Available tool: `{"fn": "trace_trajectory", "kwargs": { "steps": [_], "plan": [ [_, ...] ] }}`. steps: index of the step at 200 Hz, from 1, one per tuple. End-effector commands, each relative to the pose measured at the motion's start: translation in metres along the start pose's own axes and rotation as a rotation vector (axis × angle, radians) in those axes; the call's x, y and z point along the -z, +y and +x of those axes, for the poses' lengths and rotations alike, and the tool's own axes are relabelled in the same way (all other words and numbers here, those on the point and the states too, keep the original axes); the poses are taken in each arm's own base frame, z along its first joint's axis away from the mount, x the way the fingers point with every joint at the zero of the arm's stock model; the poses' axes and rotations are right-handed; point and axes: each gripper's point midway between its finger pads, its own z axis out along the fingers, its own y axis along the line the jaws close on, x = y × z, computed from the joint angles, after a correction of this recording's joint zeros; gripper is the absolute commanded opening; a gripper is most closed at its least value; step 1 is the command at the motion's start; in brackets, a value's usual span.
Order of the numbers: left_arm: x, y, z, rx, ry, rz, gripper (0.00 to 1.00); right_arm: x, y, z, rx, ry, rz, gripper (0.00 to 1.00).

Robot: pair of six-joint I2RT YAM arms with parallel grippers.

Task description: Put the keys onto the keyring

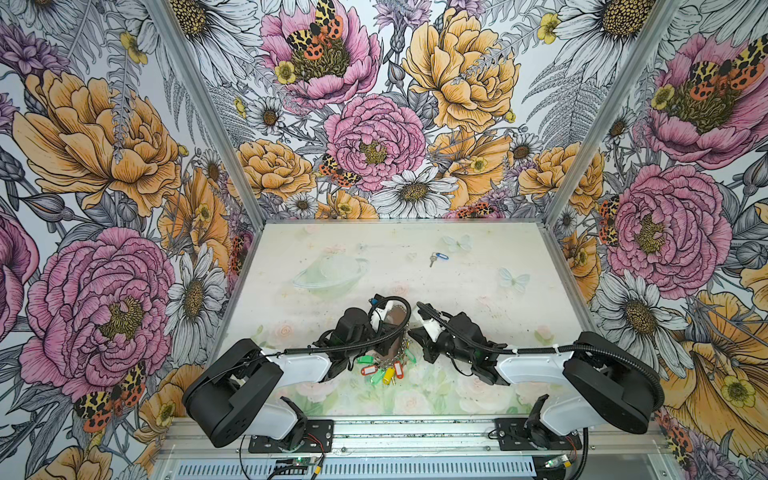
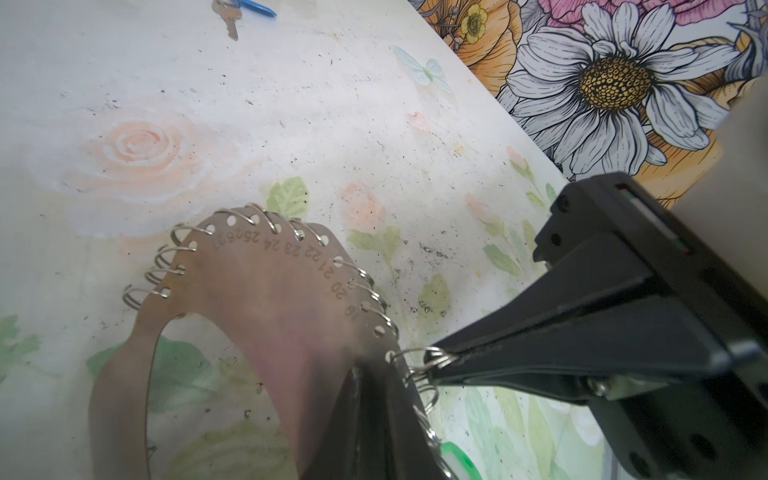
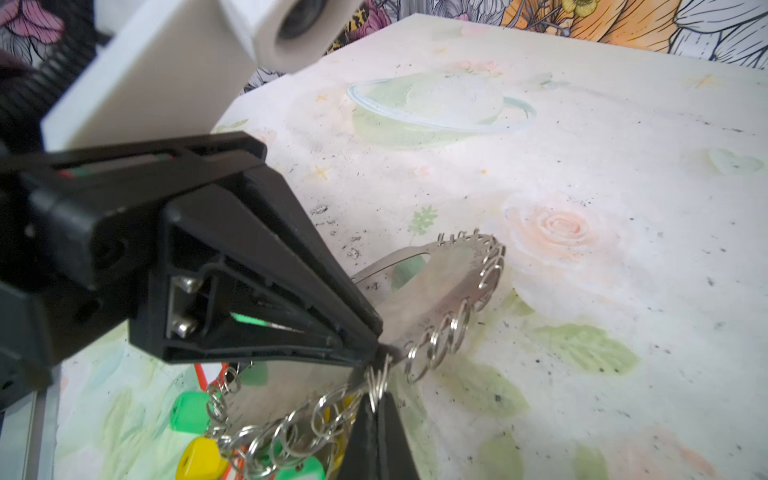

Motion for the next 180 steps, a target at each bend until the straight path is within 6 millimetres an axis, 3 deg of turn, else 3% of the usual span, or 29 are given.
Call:
{"fn": "trace_trajectory", "kwargs": {
  "steps": [1, 85, 129, 180],
  "plan": [
    [0.003, -0.011, 0.008, 0.003, -0.002, 0.066, 0.13, 0.002, 0.003, -0.033, -0.047, -0.146, -0.030, 0.00],
    [0.014, -0.048, 0.004, -0.147, -0.072, 0.209, 0.12, 0.011, 0.028, -0.029, 0.039, -0.162, -0.193, 0.00],
    [0.022, -0.043, -0.002, -0.196, -0.110, 0.161, 0.18, 0.021, 0.024, -0.025, 0.119, -0.115, -0.148, 0.00],
    [0.028, -0.031, -0.014, -0.134, -0.117, 0.109, 0.17, 0.021, 0.021, -0.016, 0.210, -0.044, -0.111, 0.00]
  ]
}}
